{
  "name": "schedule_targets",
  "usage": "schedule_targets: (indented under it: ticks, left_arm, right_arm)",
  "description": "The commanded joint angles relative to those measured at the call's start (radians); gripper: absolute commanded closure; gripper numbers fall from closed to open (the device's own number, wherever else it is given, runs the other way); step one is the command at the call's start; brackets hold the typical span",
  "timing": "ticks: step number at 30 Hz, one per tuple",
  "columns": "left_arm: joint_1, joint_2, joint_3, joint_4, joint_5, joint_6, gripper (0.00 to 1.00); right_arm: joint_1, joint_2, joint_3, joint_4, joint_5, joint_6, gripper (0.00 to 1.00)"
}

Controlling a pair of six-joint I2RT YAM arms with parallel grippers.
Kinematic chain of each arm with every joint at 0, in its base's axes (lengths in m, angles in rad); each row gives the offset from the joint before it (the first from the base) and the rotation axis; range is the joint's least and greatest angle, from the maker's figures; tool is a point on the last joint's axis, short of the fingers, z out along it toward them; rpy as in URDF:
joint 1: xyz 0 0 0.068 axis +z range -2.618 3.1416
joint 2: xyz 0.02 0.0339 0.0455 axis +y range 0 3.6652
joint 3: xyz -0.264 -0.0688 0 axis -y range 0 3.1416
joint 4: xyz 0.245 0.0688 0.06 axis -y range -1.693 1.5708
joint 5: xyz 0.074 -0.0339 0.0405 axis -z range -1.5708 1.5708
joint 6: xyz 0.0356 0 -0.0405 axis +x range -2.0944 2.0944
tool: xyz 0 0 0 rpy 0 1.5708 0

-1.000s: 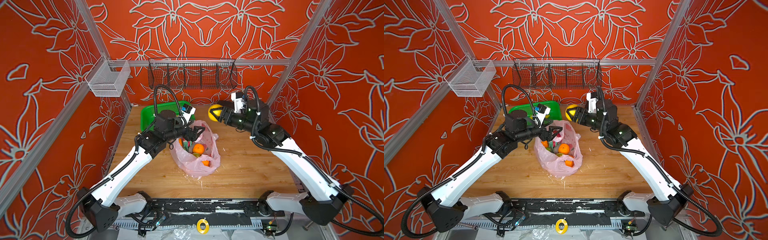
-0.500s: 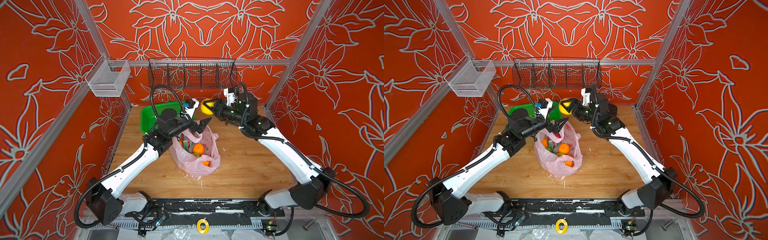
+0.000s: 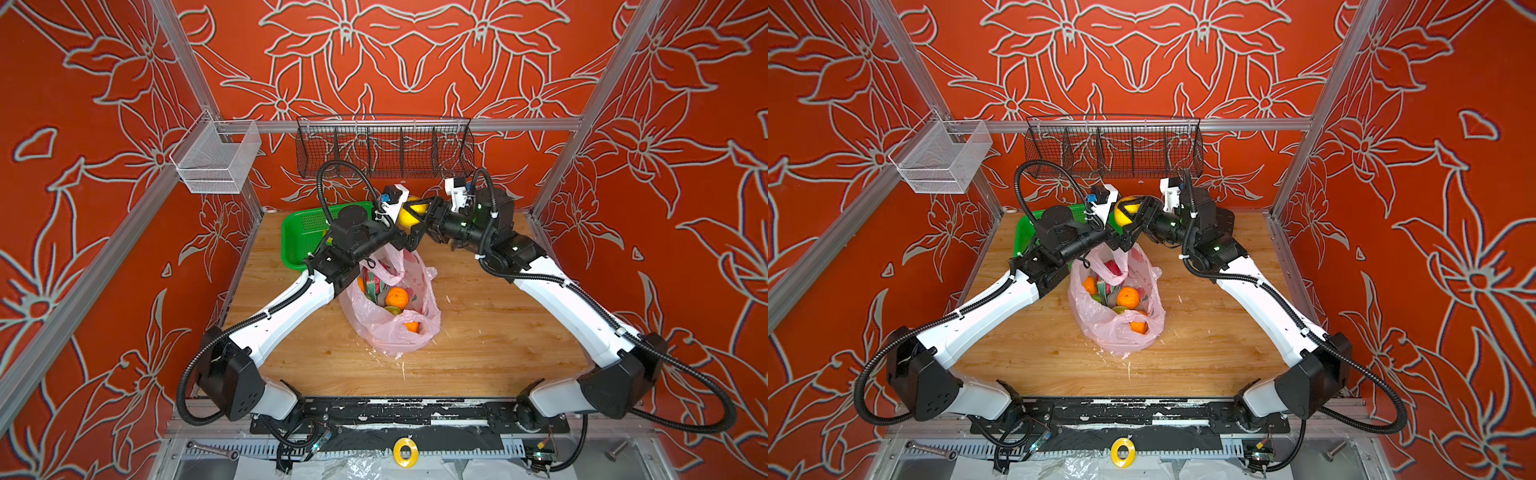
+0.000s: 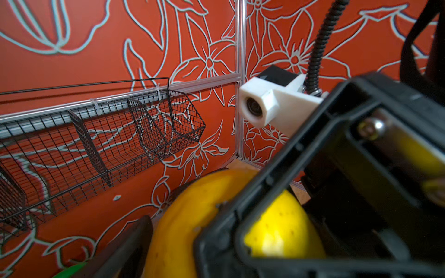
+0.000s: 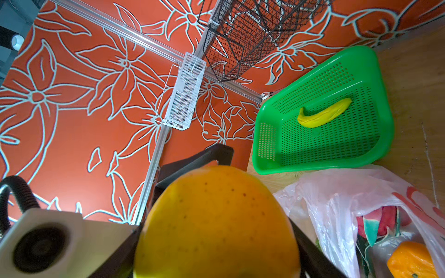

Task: Untie the knot of the plastic bag and take out the fruit
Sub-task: 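Grasp the yellow pear with the left gripper while the right gripper releases it, then carry the pear into the green basket with the left gripper while the right draws back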

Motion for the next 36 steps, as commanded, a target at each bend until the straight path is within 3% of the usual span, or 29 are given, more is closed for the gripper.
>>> schedule_targets:
  ticks: [1,7,12,18,23,28,31,36]
  left_arm:
    - [-0.007,0.010,0.036,0.031,-0.019,0.021,0.12]
    - [-0.008,0.018,0.065,-0.041,-0.045,-0.028,0.26]
    - [-0.007,0.018,0.092,-0.111,-0.080,-0.070,0.40]
    - [-0.006,0.008,0.102,-0.165,-0.125,-0.071,0.42]
    - [0.016,0.006,0.141,-0.238,-0.202,-0.086,0.44]
    - [0.145,0.066,0.278,-0.440,-0.293,-0.270,0.46]
    - [0.251,0.119,0.364,-0.557,-0.270,-0.365,0.46]
    - [0.371,0.216,0.453,-0.666,-0.239,-0.422,0.47]
  right_arm:
    - [0.001,-0.025,-0.017,0.045,-0.012,0.026,0.38]
    - [0.000,-0.038,-0.031,0.051,-0.007,0.017,0.32]
    - [-0.002,-0.067,-0.051,0.061,0.020,0.002,0.19]
    - [-0.008,-0.142,-0.093,0.102,0.077,-0.040,0.03]
    - [-0.023,-0.207,-0.132,0.111,0.097,-0.060,0.03]
    - [-0.023,-0.266,-0.182,0.099,0.096,-0.145,0.03]
    - [-0.023,-0.284,-0.192,0.046,0.091,-0.193,0.03]
    - [-0.024,-0.286,-0.187,-0.043,0.072,-0.238,0.03]
